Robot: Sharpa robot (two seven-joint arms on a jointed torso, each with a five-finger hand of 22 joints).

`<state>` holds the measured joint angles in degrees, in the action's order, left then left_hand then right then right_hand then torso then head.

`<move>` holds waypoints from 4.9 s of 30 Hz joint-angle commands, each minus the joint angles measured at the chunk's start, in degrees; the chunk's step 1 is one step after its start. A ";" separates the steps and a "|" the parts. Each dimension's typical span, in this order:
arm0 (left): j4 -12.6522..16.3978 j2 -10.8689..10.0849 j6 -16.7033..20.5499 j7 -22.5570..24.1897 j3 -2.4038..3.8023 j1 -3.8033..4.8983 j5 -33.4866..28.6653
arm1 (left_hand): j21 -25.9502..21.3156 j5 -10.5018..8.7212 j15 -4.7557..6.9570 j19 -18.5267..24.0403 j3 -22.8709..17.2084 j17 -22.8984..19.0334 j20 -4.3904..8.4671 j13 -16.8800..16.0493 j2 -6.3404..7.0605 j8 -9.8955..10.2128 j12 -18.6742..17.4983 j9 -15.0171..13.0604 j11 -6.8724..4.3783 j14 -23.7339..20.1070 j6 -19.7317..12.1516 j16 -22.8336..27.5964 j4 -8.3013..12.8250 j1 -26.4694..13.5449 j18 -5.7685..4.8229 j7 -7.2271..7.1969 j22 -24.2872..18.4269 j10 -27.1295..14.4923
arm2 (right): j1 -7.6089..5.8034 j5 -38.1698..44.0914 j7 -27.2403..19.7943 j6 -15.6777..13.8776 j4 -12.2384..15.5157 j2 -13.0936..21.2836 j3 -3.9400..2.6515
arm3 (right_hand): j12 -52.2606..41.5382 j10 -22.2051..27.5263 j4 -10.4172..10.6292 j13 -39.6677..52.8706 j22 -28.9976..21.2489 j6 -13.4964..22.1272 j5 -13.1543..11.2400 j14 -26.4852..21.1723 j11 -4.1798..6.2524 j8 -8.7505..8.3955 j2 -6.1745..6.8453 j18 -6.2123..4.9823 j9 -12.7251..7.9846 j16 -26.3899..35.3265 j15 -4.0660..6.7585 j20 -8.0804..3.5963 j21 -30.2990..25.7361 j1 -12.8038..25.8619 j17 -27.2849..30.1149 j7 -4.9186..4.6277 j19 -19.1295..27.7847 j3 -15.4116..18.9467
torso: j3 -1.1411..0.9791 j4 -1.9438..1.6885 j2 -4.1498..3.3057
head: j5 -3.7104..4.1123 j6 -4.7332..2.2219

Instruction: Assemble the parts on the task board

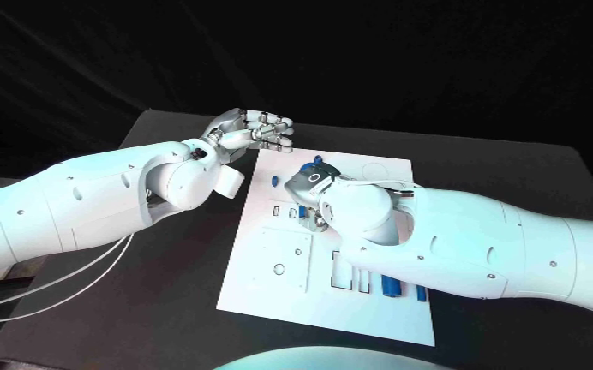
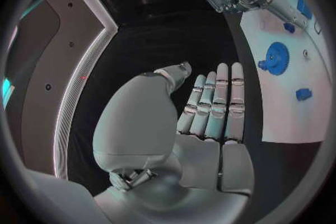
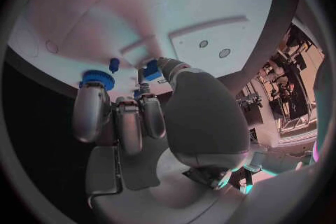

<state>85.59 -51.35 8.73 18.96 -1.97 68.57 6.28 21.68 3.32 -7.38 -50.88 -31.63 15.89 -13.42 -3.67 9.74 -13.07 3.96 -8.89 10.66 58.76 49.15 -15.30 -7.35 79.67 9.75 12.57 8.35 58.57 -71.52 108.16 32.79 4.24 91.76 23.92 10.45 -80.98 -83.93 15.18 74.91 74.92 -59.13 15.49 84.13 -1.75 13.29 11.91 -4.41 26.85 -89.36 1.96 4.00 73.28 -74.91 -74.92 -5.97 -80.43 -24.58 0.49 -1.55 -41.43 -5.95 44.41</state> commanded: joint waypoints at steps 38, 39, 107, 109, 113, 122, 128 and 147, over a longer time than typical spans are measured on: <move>-0.17 0.21 -1.20 0.07 0.03 0.04 0.24 | 0.32 -0.27 -0.21 0.54 0.01 0.14 -0.05 -0.08 -0.17 0.23 -0.22 0.09 0.13 -0.04 -0.29 0.25 0.40 -0.72 0.66 1.67 -0.08 -0.29 | 0.36 -0.10 -0.27 -1.86 -0.24 0.38 0.14 | 2.88 1.33 1.15 3.97 0.69 3.40 0.23 4.74 -0.82 -1.59 1.96 -0.39 -0.70 0.84 -0.60 0.69 -3.49 2.74 -9.84 -1.36 1.62 1.50 | 0.04 -0.07 0.02 | -0.09 0.14; -0.19 0.22 -1.20 0.06 0.03 0.04 0.24 | 0.32 -0.27 -0.21 0.54 0.01 0.14 -0.05 -0.08 -0.17 0.23 -0.22 0.09 0.13 -0.04 -0.29 0.25 0.40 -0.72 0.66 1.67 -0.08 -0.29 | 0.36 -0.10 -0.28 -2.00 -0.24 0.38 0.14 | 2.88 1.33 1.15 3.97 0.69 3.40 0.23 4.74 -0.82 -1.59 1.96 -0.39 -0.70 0.84 -0.60 0.69 -3.49 2.74 -9.84 -1.36 1.62 1.50 | 0.04 -0.07 0.02 | -0.09 0.14; -1.32 2.55 -14.13 -40.14 -0.10 2.46 33.27 | 45.15 -0.27 9.49 -13.86 8.90 57.70 9.37 -49.07 -2.18 -28.50 64.69 -18.42 -9.29 26.47 -2.36 -68.08 -9.36 -13.67 -1.01 -6.95 33.95 11.52 | -4.15 -61.42 -38.40 -42.09 6.31 32.93 -0.92 | 18.00 10.05 1.62 -11.40 -16.30 4.03 -6.07 0.14 -0.15 2.78 -4.46 -5.03 0.59 12.55 0.00 0.50 -33.09 2.08 10.40 -0.48 12.44 23.43 | -1.35 0.88 1.85 | 0.90 0.16; -1.34 3.13 -15.22 -42.20 -0.11 2.62 36.48 | 45.91 -0.24 9.76 -13.94 9.52 57.92 9.56 -50.12 -2.20 -30.21 65.77 -19.72 -9.61 26.61 -2.28 -68.26 -9.39 -14.58 -1.12 -7.34 34.88 11.98 | -4.18 -61.69 -38.35 -42.00 6.06 32.96 -0.92 | 18.15 10.16 1.62 -11.55 -16.43 4.24 -6.08 0.11 -0.17 2.81 -4.49 -5.05 0.60 12.65 -0.01 0.49 -33.30 2.00 10.49 -0.52 12.45 23.48 | -1.30 0.86 1.78 | 1.03 0.17; -1.52 4.56 -17.18 -44.75 -0.16 2.91 42.11 | 46.52 -0.25 10.14 -13.77 10.71 58.04 9.84 -50.47 -2.11 -32.47 66.41 -21.68 -10.04 26.72 -2.35 -68.40 -9.46 -16.14 -1.17 -7.85 35.47 12.09 | -4.23 -61.90 -37.90 -41.85 5.64 32.89 -0.91 | 18.21 10.21 1.63 -11.61 -16.46 4.35 -6.09 0.10 -0.19 2.81 -4.49 -5.04 0.59 12.69 -0.02 0.49 -33.36 1.98 10.53 -0.54 12.44 23.51 | -1.16 0.83 1.92 | 1.25 0.35; -2.16 7.64 -18.90 -46.78 -0.91 3.91 46.77 | 46.97 -0.25 10.47 -13.50 12.84 57.91 10.10 -50.45 -2.15 -34.34 66.79 -23.74 -10.42 26.72 -2.85 -68.44 -9.51 -18.49 -1.20 -8.30 35.89 12.03 | -4.25 -61.38 -36.44 -41.56 5.04 32.63 -0.90 | 18.38 10.34 1.64 -11.80 -16.60 4.74 -6.12 0.08 -0.25 2.84 -4.44 -5.05 0.59 12.84 -0.06 0.49 -33.63 1.97 10.63 -0.62 12.40 23.70 | -1.13 0.78 1.84 | 1.13 0.61; -2.76 9.23 -20.51 -47.29 -1.41 4.70 47.54 | 47.10 -0.22 10.50 -13.58 13.03 57.77 10.13 -50.55 -2.29 -34.49 66.89 -23.94 -10.46 26.69 -2.92 -68.39 -9.51 -18.70 -1.24 -8.34 36.12 12.08 | -4.26 -60.80 -35.14 -40.98 4.90 32.57 -0.90 | 18.21 10.25 1.66 -11.64 -16.68 4.88 -6.13 0.08 -0.28 2.86 -4.39 -5.05 0.60 12.87 -0.08 0.50 -33.76 2.01 10.63 -0.65 12.40 23.81 | -1.13 0.69 1.80 | 0.93 0.88; -3.68 11.61 -24.51 -48.07 -1.83 5.17 49.57 | 46.34 -0.21 10.32 -12.03 14.22 56.43 10.06 -45.63 -3.16 -33.88 63.89 -24.39 -10.21 26.07 -4.35 -67.84 -9.49 -19.50 -0.98 -8.05 34.60 8.69 | -4.26 -60.16 -34.06 -40.62 4.81 32.24 -0.88 | 18.58 10.50 1.68 -12.02 -17.12 5.09 -6.13 -0.04 -0.33 2.93 -4.36 -5.15 0.61 13.17 -0.12 0.52 -34.51 2.16 11.06 -0.70 12.62 24.02 | -1.13 0.82 1.83 | 0.42 1.28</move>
<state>81.96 -39.97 -13.24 -28.66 -3.79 73.66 54.91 68.28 3.33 2.87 -63.15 -17.81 72.36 -3.38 -49.32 6.83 -47.13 68.07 -33.30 0.42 83.95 45.25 -83.46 -16.81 60.62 8.85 4.58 43.02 67.56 -75.77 47.22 -1.65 -37.18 96.58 56.23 9.59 -62.73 -73.80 16.75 62.93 57.84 -54.38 9.52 84.03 -2.06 15.96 7.37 -9.31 27.39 -76.37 1.65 4.51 38.92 -72.38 -63.90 -6.82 -67.85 -0.90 -0.64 -0.76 -39.61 -5.44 45.61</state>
